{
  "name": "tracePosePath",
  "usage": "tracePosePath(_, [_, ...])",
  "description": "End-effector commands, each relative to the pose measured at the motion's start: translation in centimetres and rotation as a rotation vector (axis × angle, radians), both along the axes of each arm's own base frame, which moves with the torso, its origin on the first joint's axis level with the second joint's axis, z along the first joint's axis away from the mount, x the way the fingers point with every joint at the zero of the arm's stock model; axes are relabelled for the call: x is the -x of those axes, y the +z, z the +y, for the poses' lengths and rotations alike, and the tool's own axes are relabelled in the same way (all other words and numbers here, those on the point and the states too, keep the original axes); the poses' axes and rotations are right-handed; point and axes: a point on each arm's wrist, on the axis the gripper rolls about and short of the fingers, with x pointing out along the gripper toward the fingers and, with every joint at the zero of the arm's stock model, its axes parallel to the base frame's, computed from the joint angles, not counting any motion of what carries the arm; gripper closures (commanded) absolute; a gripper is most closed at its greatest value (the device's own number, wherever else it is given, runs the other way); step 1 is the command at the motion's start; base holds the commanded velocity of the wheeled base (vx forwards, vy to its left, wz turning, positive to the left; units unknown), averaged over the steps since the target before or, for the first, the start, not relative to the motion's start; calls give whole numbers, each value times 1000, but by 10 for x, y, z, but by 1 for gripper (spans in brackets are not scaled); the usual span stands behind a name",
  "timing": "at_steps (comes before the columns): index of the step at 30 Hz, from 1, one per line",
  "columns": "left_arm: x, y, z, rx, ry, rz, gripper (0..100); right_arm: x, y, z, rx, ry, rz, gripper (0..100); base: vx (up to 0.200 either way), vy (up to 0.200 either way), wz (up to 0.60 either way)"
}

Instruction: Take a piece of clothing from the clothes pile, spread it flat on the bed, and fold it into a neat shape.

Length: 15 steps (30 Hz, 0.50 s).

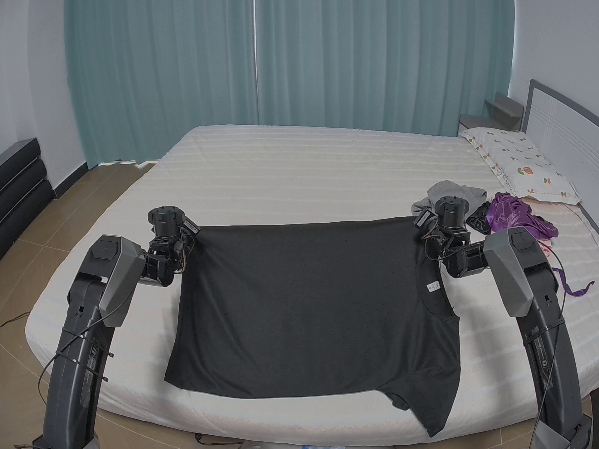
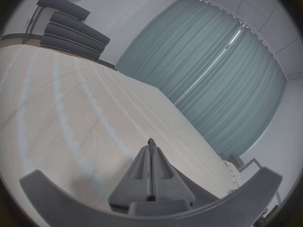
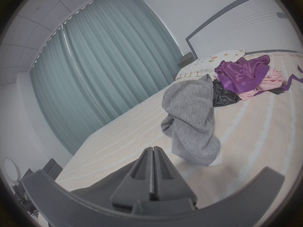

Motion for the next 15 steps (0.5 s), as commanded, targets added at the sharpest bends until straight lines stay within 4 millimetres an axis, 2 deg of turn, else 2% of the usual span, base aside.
tracePosePath(1, [-1,-2,-1,0,-2,-21,100,0,-4,4,1,8,-15,100,0,0,0])
tracePosePath(6, [-2,0,-2,1,-1,-78,100,-1,9,1,-1,2,-67,100,0,0,0])
tracePosePath(9, [-2,-1,-2,-1,-2,-77,100,-1,10,0,1,1,-76,100,0,0,0])
tracePosePath(11, [-2,-1,-2,-1,-3,-73,100,-1,5,0,14,3,-70,100,0,0,0])
tracePosePath(15, [-1,-11,-5,-34,-17,-45,100,0,-19,4,32,14,-25,100,0,0,0])
